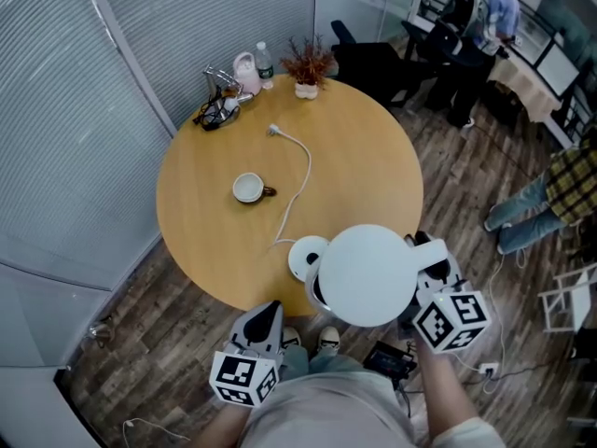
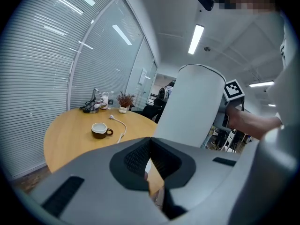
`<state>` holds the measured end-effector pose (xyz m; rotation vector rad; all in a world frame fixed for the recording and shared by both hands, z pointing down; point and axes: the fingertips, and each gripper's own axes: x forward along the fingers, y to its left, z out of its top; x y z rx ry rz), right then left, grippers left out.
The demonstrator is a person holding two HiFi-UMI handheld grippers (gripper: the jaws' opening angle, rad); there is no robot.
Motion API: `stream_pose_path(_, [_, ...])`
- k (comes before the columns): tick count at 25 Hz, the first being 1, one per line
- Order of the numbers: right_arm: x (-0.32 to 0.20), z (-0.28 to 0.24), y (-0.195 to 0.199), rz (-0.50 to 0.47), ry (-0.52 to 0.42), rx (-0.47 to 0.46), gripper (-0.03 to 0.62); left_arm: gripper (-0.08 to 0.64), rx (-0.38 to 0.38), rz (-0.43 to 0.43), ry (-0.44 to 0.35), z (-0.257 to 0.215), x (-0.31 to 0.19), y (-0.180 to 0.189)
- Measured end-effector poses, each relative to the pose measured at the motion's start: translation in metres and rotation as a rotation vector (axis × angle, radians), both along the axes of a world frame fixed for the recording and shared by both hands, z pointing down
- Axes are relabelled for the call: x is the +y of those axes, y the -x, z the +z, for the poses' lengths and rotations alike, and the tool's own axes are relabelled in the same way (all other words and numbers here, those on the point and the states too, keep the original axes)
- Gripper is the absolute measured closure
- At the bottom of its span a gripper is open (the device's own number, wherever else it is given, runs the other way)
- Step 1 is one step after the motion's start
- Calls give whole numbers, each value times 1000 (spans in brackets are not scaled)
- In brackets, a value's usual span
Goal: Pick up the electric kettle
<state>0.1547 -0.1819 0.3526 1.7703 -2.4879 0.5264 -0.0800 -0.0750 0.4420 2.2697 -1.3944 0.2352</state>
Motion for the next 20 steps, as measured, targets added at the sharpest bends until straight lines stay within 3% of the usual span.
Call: stream_pose_path(20, [10,-6,15,-42,-15,-4,480,557,7,-10,-16,-6,13,-2])
